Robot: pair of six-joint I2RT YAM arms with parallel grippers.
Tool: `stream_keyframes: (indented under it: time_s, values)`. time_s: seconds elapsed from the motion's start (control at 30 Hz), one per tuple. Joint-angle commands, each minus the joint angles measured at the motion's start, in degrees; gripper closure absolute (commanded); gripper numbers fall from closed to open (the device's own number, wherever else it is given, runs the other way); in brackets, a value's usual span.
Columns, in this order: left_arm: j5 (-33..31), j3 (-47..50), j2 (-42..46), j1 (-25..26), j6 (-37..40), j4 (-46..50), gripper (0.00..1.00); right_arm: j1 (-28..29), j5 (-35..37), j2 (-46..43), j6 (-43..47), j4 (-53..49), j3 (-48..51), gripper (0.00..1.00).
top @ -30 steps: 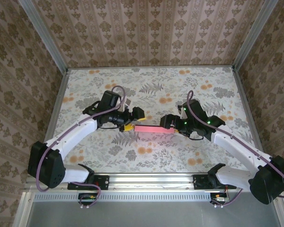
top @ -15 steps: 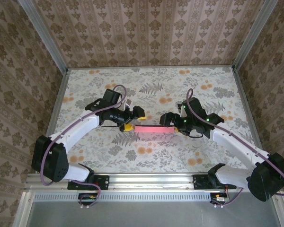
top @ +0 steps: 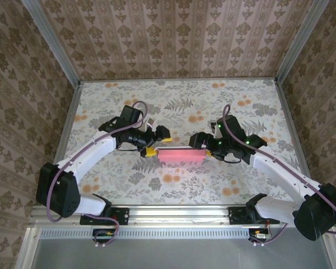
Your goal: Fold the paper box
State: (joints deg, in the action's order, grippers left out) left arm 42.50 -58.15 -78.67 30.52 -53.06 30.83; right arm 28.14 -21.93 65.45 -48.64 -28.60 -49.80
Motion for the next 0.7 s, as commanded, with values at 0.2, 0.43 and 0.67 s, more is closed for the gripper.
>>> stream_keyframes:
  time_s: [0.2,0.43,0.67]
  values:
    - [3.3,-0.4,-0.2,-0.2,-0.8,-0.7,0.0,0.2,-3.8,1.0,-0.9,1.2,-0.8,0.0]
    - [2.0,-0.8,-1.5,-1.0,2.5,-0.3,0.0,0.2,-2.3,2.0,-0.1,1.0,-0.9,0.0]
    - [2.3,-0.7,-2.8,-1.7,2.8,-0.7,0.0,0.0,-1.1,2.6,0.0,1.0,-0.5,0.0]
